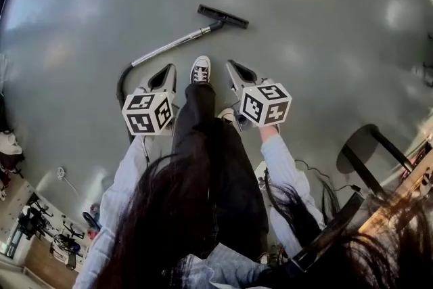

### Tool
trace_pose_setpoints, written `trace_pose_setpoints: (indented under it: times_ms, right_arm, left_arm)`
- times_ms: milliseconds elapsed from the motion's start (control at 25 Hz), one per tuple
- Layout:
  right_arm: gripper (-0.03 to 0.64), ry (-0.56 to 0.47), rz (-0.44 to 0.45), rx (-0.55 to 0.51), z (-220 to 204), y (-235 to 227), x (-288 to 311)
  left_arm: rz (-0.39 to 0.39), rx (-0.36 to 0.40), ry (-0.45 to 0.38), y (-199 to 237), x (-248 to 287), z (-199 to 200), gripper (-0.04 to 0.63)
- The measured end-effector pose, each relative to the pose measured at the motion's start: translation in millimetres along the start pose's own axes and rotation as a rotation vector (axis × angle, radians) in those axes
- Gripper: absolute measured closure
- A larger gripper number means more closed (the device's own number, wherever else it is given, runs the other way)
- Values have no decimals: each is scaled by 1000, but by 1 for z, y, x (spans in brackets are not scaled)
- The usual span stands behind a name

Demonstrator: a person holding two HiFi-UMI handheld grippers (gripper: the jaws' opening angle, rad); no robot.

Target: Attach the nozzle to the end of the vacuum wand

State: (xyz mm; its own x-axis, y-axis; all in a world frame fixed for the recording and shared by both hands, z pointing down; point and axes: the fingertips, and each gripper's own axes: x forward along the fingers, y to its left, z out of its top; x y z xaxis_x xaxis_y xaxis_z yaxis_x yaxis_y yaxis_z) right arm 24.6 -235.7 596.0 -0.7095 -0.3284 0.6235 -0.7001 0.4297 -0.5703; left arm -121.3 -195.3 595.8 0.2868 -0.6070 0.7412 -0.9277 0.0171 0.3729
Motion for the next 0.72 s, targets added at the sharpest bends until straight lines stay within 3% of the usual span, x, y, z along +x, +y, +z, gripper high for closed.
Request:
trace_pose_setpoints:
  times_ms: [200, 440, 600, 720]
  right_arm:
    - [611, -37, -8, -38, 28, 57, -79]
    - [611, -88, 33, -51, 53, 140, -176]
    - [611, -125, 43, -49, 66, 184, -227]
    - [611, -154, 45, -23, 71, 204, -254]
  left_arm:
    - [-30, 21, -69, -65, -72, 32, 591]
    - [-63, -5, -148, -142, -171, 57, 591]
    - [-42, -10, -174, -168, -236, 63, 591]
    - [-34, -64, -200, -174, -272, 66, 591]
